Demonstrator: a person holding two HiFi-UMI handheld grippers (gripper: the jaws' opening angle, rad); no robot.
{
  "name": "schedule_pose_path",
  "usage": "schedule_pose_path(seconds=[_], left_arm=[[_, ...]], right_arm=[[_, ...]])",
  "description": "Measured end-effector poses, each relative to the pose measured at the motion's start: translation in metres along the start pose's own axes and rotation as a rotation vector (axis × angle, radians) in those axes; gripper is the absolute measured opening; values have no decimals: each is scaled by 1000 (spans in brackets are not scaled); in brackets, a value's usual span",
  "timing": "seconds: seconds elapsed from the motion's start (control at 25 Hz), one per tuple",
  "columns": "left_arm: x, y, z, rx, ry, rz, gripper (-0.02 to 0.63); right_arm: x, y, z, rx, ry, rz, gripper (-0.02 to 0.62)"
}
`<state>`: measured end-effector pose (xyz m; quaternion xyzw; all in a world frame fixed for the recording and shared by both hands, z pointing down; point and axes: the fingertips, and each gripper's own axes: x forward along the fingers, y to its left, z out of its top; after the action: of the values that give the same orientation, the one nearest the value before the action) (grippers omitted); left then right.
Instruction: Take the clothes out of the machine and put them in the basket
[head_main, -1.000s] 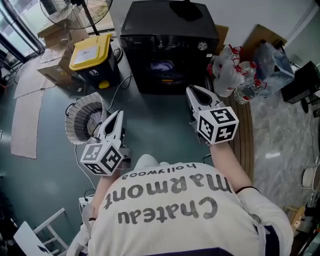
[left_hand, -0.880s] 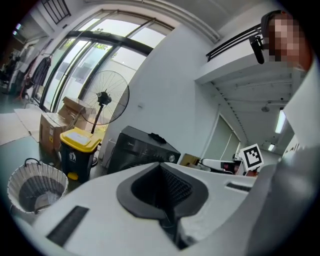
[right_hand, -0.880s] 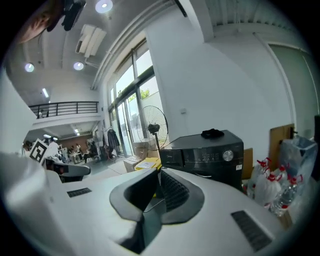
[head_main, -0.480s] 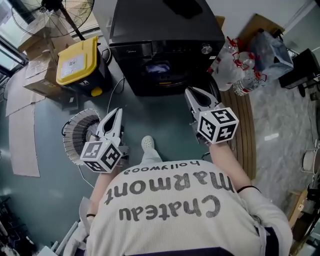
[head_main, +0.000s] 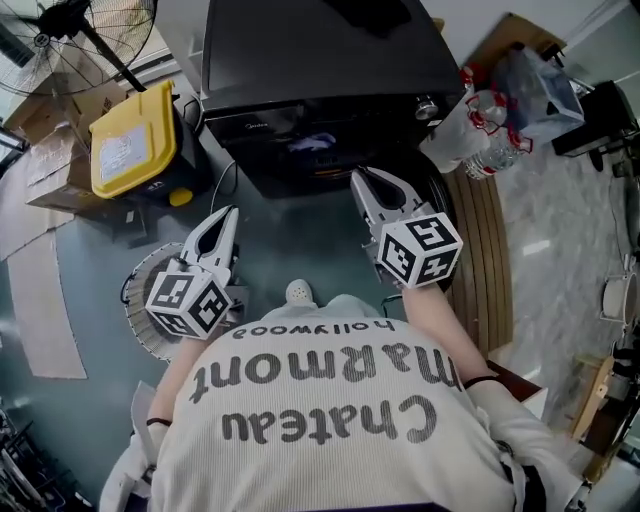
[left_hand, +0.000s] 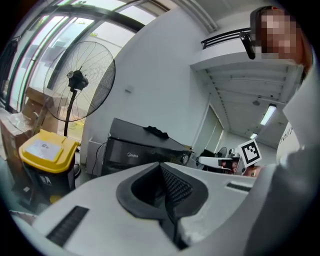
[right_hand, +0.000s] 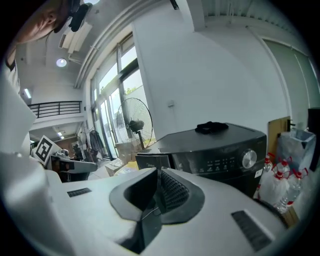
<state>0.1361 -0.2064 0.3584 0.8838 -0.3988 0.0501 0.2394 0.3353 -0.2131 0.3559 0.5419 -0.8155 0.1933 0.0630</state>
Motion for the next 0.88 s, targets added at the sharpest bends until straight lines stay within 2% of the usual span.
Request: schedule_pose_path(seconds=[0.2, 0.4, 0.56, 0.64, 0.72, 0.88], left_arm=[[38, 16, -40, -20, 72, -18, 8], [79, 19, -81, -25, 77, -43, 8], [106, 29, -124, -18, 99, 5, 8], [119, 35, -145, -40, 102, 45, 8], [133, 38, -168, -66, 110, 69, 8], [167, 42, -200, -49, 110, 80, 8]], right_arm=[[36, -18, -61, 91, 91, 2, 44], [71, -38, -125, 58, 221, 55, 46], [95, -51, -184, 50, 333, 138, 46], [109, -62, -212, 27, 389, 163, 46], [121, -73, -238, 1, 434, 163, 48], [148, -94, -283, -29, 463, 150, 48]])
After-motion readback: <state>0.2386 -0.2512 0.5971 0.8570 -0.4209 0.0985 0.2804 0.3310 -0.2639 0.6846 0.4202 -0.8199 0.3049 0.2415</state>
